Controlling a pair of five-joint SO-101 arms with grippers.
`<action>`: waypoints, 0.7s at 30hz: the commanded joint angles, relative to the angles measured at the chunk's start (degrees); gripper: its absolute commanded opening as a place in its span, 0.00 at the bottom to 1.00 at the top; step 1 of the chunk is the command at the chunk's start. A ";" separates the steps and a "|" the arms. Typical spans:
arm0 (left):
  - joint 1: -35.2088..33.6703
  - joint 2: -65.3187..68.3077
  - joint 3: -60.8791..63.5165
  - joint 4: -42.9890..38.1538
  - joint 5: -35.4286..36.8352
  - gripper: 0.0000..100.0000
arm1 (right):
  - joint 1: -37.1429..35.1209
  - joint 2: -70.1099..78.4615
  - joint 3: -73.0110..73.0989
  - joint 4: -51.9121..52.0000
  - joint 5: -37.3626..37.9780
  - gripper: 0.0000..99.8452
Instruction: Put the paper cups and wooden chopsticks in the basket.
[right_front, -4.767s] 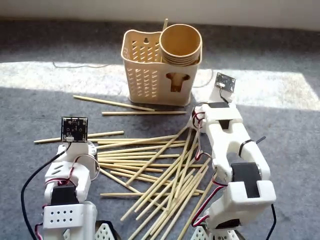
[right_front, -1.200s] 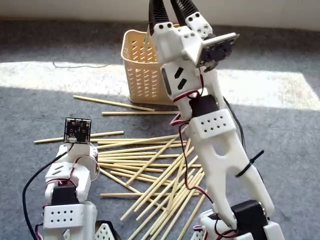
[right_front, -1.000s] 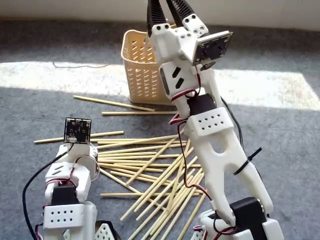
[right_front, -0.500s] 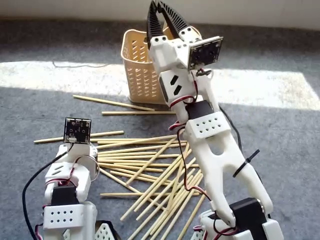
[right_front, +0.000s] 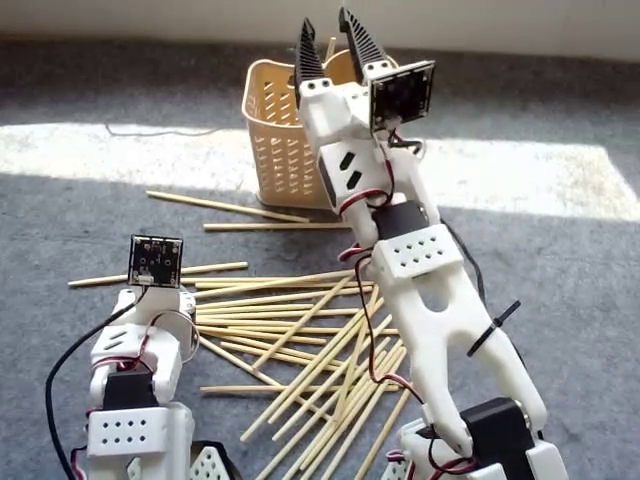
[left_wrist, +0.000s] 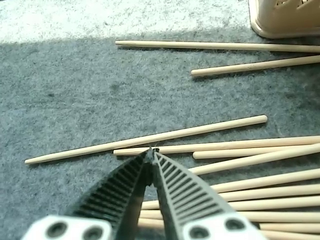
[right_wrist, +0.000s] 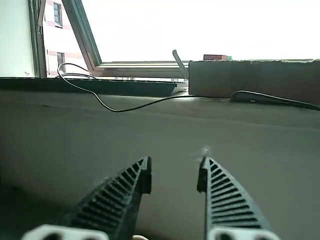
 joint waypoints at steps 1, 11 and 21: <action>-0.40 -0.48 -0.40 -1.23 -0.35 0.01 | -0.40 -7.25 -0.22 3.12 0.53 0.09; -0.40 -0.48 -0.40 -1.23 -0.35 0.01 | -0.22 -17.45 -0.22 13.76 0.62 0.01; -0.40 -0.48 -0.40 -1.23 -0.35 0.01 | -0.22 -27.91 -0.04 34.33 0.26 0.01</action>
